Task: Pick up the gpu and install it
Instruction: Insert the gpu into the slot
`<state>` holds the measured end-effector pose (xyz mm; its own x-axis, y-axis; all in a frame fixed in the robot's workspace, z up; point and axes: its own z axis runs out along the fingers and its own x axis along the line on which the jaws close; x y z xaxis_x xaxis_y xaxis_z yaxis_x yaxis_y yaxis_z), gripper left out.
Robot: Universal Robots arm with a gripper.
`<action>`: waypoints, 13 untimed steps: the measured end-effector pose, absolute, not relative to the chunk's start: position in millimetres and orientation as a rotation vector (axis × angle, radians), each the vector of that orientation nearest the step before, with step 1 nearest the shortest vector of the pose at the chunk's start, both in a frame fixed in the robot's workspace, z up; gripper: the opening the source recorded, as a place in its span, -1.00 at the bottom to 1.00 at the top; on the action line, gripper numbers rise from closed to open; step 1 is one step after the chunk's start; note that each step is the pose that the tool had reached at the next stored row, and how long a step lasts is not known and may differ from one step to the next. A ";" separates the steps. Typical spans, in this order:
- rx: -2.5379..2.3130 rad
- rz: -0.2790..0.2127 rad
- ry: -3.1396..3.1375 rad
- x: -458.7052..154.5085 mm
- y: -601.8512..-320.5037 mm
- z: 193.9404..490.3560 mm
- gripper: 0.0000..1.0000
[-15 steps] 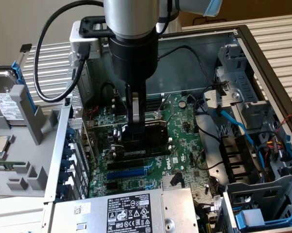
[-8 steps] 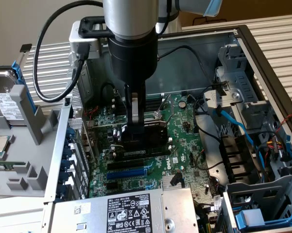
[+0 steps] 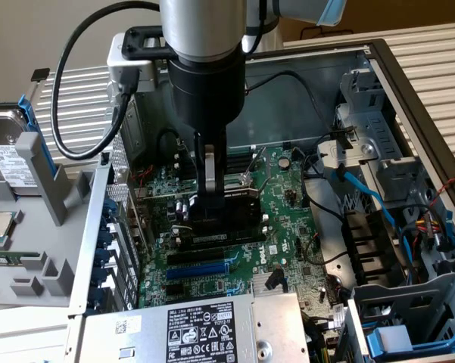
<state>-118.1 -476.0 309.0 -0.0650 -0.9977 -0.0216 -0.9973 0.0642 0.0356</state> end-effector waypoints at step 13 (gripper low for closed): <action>2.142 -0.064 -2.286 -118.7 -476.0 307.4 -0.46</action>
<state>-118.7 -476.0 307.4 -0.0652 -0.9976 -0.0222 -0.9973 0.0644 0.0354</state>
